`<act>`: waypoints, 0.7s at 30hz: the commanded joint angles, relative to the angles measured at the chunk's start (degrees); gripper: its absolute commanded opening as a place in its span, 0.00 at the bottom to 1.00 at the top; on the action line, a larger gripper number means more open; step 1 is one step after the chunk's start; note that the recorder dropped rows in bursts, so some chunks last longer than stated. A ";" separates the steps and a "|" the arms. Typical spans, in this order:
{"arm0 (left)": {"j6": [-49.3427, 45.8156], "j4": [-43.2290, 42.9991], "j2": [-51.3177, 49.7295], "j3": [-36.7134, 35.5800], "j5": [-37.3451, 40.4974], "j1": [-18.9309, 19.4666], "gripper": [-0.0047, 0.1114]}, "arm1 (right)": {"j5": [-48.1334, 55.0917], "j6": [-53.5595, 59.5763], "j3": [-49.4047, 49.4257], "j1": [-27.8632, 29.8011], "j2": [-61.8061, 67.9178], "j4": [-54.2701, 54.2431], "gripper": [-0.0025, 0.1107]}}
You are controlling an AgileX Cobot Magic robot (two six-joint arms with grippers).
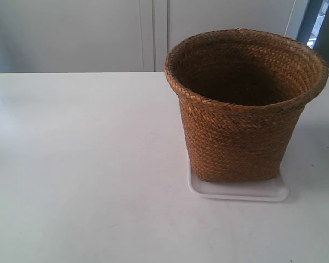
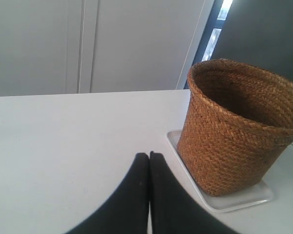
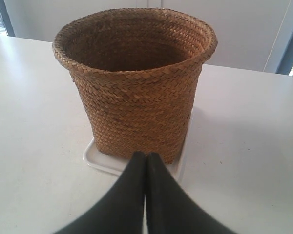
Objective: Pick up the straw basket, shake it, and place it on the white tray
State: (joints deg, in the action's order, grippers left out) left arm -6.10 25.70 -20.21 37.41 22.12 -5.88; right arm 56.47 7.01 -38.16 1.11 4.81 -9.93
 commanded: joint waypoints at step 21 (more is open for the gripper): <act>-4.44 -7.06 3.99 -11.68 -9.34 0.09 0.04 | -0.26 0.21 0.27 -0.05 -0.31 -0.07 0.02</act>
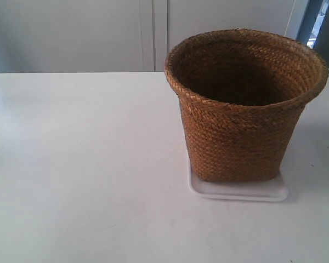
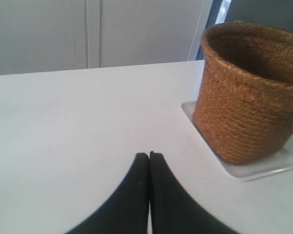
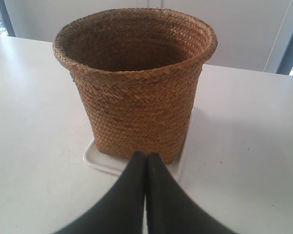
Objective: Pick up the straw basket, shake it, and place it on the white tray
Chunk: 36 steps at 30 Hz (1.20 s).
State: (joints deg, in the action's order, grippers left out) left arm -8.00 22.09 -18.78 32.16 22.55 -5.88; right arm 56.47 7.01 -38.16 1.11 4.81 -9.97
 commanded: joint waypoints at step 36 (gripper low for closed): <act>1.78 -9.49 16.85 -32.16 -28.77 0.09 0.04 | -0.36 0.21 0.27 -0.05 -0.31 -0.03 0.02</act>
State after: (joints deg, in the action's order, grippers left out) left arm -6.76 12.62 -2.34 0.25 -5.93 -5.88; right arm 56.47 7.01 -38.16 1.11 4.81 -10.08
